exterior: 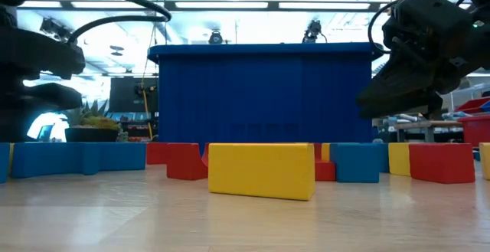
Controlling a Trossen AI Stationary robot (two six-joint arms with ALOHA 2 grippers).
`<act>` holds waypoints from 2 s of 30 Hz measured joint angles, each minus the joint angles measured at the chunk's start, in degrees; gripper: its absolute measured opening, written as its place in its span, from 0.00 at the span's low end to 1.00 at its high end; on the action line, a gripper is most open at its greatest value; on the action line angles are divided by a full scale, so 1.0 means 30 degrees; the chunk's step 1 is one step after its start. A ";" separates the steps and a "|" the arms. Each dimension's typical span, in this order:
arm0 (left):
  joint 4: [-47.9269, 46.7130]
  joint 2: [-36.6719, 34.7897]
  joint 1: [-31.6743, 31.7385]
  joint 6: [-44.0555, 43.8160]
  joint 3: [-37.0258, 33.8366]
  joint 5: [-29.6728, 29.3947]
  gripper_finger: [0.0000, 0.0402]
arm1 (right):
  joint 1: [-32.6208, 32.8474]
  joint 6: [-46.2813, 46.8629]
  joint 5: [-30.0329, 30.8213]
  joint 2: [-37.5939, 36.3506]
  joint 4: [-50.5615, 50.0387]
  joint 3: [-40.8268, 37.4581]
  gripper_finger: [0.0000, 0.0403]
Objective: Sort blocks
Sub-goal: Put the green block with the other green blocks into the blue bin, then put the yellow block into the blue bin
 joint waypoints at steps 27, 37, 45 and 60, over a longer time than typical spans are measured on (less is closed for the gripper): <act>-0.9938 -0.0001 0.7632 0.6184 1.7966 -0.7214 0.34 | -0.0015 -0.0176 0.0550 0.0000 0.0143 0.0000 0.38; -0.6971 0.0137 1.6294 1.1818 1.9248 -0.6403 0.34 | -0.0015 -0.0194 0.0622 0.0000 0.0090 0.0000 0.38; -0.3864 0.1123 2.1666 1.3581 1.8354 -0.5199 0.34 | -0.0015 -0.0194 0.0643 0.0000 0.0075 0.0000 0.38; -0.0062 0.3712 2.4996 1.3574 1.8112 -0.4337 0.55 | -0.0007 -0.0289 0.0613 0.0000 -0.0051 0.0000 0.38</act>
